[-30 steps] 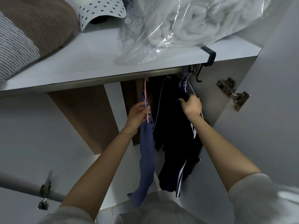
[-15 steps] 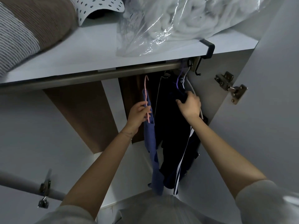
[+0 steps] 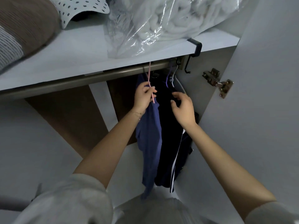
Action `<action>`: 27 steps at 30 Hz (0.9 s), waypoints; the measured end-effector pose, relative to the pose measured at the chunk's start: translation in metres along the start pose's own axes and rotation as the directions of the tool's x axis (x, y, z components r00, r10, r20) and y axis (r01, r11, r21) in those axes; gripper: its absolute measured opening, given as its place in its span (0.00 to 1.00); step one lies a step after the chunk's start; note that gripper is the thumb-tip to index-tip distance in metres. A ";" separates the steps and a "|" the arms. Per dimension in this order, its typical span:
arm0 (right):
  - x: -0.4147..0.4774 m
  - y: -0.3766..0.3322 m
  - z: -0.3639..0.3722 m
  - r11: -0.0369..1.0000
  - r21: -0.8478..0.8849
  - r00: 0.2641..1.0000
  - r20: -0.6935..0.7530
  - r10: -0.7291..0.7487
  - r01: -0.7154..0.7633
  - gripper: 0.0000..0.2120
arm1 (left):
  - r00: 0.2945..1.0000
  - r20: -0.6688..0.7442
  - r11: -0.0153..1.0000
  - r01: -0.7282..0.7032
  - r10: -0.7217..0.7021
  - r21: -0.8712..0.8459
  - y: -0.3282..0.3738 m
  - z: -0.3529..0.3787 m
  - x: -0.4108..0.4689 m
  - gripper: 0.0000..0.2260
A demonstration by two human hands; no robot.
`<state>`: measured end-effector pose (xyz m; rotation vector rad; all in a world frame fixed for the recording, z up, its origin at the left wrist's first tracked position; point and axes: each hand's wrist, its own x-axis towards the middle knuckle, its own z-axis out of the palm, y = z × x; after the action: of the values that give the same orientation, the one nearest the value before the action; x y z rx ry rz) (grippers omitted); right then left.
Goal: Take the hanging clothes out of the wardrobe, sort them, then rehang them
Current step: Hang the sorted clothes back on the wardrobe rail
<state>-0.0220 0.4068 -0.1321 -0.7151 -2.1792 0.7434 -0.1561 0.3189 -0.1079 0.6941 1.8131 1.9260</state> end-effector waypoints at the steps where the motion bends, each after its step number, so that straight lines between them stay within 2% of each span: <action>1: -0.003 0.002 -0.003 1.000 0.012 1.000 -0.001 0.013 -0.013 0.15 | 1.000 0.004 1.000 0.012 -0.012 0.003 0.000 0.004 0.006 0.15; 6: -0.012 0.009 -0.013 0.998 -0.010 0.998 -0.003 0.063 -0.063 0.15 | 0.996 0.029 0.996 0.080 -0.081 0.039 -0.009 0.019 0.032 0.16; 12: -0.018 0.013 -0.025 0.995 -0.104 1.000 -0.015 0.002 -0.003 0.18 | 0.991 0.072 0.993 0.110 -0.113 0.037 -0.027 0.034 0.048 0.16; 18: -0.025 0.016 -0.030 0.992 -0.116 0.999 -0.002 0.054 -0.054 0.18 | 0.987 0.112 0.992 0.106 -0.113 0.065 -0.036 0.049 0.054 0.16; 22: -0.026 0.018 -0.034 0.990 -0.113 0.996 0.010 0.089 -0.088 0.19 | 0.975 0.162 0.984 0.136 -0.154 0.119 -0.040 0.055 0.058 0.19; 27: -0.031 0.020 -0.039 0.989 -0.118 0.995 0.034 0.098 -0.094 0.19 | 0.973 0.197 0.969 0.070 -0.118 0.236 -0.045 0.046 0.047 0.24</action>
<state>0.0316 0.4104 -0.1366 -0.8775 -2.2514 0.6882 -0.1674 0.3872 -0.1469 0.8350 1.9114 1.5359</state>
